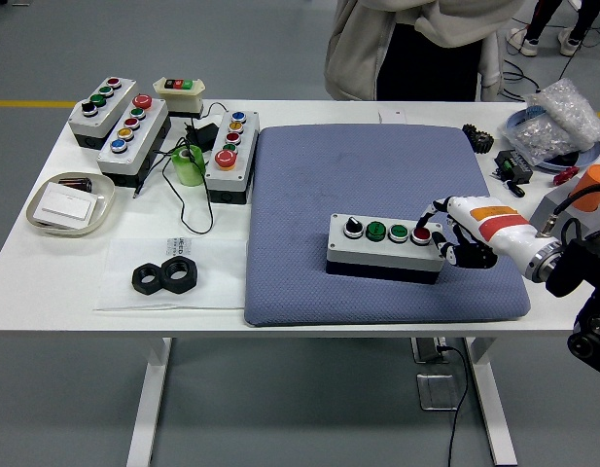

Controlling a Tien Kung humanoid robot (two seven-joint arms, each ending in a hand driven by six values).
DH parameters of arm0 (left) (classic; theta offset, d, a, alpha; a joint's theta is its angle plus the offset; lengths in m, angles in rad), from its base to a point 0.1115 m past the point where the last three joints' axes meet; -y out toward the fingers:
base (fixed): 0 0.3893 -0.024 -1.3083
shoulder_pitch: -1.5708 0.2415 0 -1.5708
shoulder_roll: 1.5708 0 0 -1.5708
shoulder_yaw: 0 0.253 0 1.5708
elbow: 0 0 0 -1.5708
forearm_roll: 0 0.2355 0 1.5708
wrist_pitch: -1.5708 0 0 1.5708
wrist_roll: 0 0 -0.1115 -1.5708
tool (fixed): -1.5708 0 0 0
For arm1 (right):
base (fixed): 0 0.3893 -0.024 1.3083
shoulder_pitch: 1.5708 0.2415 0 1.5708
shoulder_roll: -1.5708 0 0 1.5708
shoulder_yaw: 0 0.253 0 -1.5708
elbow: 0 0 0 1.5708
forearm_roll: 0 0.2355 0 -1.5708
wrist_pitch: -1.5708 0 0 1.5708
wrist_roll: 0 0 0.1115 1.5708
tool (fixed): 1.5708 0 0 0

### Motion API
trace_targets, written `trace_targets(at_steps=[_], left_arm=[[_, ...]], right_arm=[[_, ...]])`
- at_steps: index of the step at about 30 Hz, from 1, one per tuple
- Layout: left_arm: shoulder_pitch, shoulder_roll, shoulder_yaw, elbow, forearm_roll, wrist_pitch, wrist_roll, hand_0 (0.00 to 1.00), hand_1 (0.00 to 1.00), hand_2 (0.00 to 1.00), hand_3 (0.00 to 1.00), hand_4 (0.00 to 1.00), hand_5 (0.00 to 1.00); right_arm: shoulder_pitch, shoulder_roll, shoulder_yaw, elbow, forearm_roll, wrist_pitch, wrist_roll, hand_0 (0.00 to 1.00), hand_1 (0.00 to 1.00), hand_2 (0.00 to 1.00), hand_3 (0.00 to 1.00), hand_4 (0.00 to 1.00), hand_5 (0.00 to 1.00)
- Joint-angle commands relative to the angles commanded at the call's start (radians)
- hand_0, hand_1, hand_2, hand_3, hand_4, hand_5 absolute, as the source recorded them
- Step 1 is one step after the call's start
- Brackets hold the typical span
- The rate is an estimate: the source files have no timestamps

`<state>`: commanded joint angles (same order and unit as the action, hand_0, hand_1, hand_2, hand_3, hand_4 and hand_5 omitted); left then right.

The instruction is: Pick up the button,place it on the desk,press the button,press the button

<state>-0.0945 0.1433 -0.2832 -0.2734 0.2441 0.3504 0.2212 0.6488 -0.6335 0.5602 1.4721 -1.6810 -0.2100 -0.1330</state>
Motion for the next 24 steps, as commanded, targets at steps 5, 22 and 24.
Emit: trace_targets(at_steps=[5, 22, 24], left_arm=[[0.0, 0.001, 0.001, -0.001, 0.0, 0.001, 0.0, 0.753, 0.791, 0.868, 0.788, 0.556, 0.998], [0.003, -0.001, -0.008, -0.002, 0.015, 0.001, 0.006, 0.753, 0.791, 0.867, 0.787, 0.556, 0.998], [0.004, -0.001, -0.01, -0.002, 0.02, 0.001, 0.007, 0.753, 0.791, 0.867, 0.787, 0.556, 0.998]], right_arm=[[0.014, 0.009, -0.013, 0.012, 0.002, -0.008, 0.004, 0.093, 0.002, 0.068, 0.599, 0.478, 0.002], [0.064, 0.051, -0.095, -0.04, 0.007, -0.001, -0.002, 0.091, 0.002, 0.067, 0.592, 0.477, 0.002], [0.068, 0.056, -0.106, -0.048, 0.011, 0.001, -0.001, 0.091, 0.002, 0.067, 0.592, 0.477, 0.002]])
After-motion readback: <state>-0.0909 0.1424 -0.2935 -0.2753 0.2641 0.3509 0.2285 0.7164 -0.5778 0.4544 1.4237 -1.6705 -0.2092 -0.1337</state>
